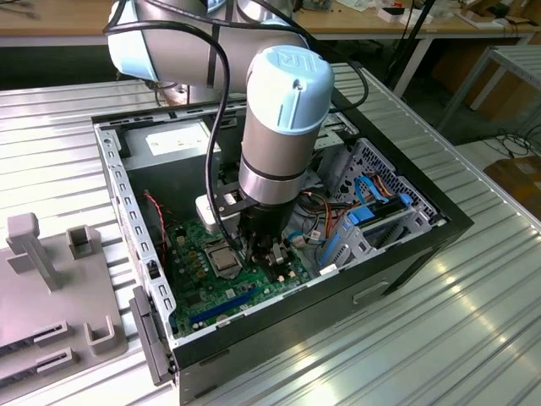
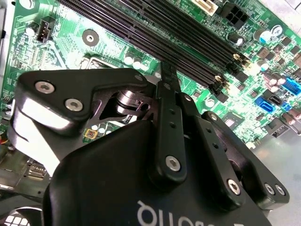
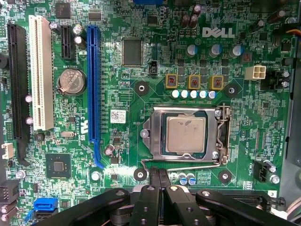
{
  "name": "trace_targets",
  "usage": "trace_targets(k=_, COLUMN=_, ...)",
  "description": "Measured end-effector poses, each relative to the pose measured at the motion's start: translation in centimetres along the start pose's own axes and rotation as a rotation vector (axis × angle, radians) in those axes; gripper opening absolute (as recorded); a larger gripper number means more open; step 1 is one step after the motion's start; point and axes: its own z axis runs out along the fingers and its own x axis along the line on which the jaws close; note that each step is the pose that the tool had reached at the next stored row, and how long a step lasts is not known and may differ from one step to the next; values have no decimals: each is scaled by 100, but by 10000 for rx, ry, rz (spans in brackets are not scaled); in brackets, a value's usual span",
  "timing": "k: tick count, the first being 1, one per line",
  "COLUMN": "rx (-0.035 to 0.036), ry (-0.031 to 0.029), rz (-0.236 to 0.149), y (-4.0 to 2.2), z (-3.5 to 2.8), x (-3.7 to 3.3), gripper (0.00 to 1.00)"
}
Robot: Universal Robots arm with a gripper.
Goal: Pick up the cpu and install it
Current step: 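Install the first cpu locking lever, then install the second cpu locking lever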
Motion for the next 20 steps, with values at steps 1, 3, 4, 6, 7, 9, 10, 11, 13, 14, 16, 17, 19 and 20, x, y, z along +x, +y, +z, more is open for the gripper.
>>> trace_targets(k=1, rx=1, ry=0, rz=1, y=1, z=4, x=0, gripper=11)
trace_targets(k=3, rx=3, ry=-4, rz=1, y=4, z=9, x=-1, gripper=11)
trace_targets(k=4, rx=4, ry=-5, rz=1, y=5, z=10, x=-1, gripper=11)
trace_targets(k=6, rx=6, ry=-6, rz=0, y=10, z=11, x=-2, gripper=11)
trace_targets(k=7, rx=7, ry=-7, rz=-2, y=15, z=11, x=-2, gripper=11)
trace_targets(k=9, rx=6, ry=-7, rz=-3, y=25, z=10, x=-2, gripper=11)
trace_targets(k=10, rx=4, ry=-7, rz=-1, y=30, z=9, x=-2, gripper=11)
trace_targets(k=11, rx=4, ry=-8, rz=0, y=32, z=9, x=-2, gripper=11)
trace_targets(k=13, rx=5, ry=-12, rz=0, y=32, z=-6, x=-2, gripper=11)
trace_targets(k=14, rx=7, ry=-14, rz=0, y=32, z=-19, x=-4, gripper=11)
trace_targets(k=16, rx=7, ry=-25, rz=2, y=30, z=-57, x=-8, gripper=11)
trace_targets(k=17, rx=7, ry=-16, rz=1, y=29, z=-84, x=-6, gripper=11)
trace_targets(k=19, rx=4, ry=-9, rz=0, y=27, z=-146, x=-3, gripper=11)
trace_targets(k=20, rx=4, ry=-9, rz=0, y=26, z=-179, x=-1, gripper=11)
